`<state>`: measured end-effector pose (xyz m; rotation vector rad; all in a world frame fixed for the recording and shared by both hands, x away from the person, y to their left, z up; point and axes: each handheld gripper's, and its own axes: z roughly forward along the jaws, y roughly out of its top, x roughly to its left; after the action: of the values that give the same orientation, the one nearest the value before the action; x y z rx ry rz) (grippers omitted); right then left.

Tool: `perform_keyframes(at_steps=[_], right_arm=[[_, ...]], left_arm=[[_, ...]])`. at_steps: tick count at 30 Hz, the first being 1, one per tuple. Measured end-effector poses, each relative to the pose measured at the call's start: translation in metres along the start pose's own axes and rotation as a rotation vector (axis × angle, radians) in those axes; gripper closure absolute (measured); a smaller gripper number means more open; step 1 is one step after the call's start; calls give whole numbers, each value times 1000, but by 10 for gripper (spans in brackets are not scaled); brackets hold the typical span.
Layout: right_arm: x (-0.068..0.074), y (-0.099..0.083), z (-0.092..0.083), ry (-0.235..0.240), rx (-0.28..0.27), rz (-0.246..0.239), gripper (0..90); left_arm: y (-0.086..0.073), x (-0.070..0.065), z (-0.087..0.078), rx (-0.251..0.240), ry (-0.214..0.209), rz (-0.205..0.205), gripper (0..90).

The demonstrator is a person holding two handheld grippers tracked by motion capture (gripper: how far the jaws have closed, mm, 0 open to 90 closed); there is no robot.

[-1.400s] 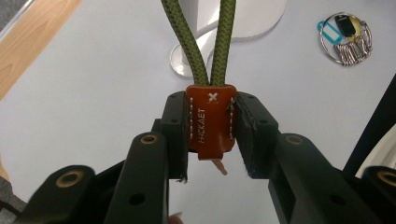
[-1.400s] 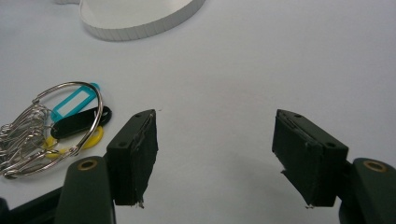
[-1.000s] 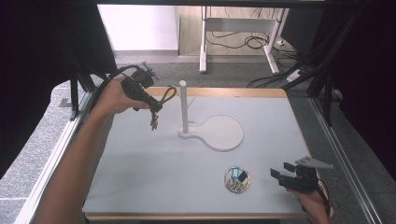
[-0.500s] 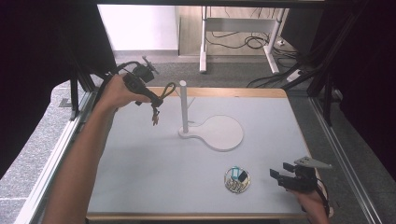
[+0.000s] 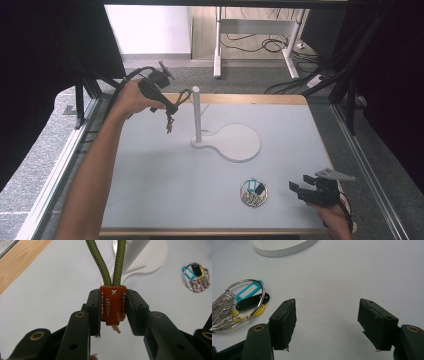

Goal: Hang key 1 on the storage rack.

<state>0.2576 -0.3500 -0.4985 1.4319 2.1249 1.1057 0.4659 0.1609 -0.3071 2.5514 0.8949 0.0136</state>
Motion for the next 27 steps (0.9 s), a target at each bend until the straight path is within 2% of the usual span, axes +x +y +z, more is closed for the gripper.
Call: perform_keyframes(at_steps=[10,19,27], right_arm=[[-1,-1,0,-2,0,1,312],[0,-1,0,-3,0,0,311],[-1,-1,0,-3,4,-1,311]], left_arm=[[3,5,7,15,-17,-3,669],[9,0,20,33,-23,21,667],[8,0,33,35,-24,24,663]])
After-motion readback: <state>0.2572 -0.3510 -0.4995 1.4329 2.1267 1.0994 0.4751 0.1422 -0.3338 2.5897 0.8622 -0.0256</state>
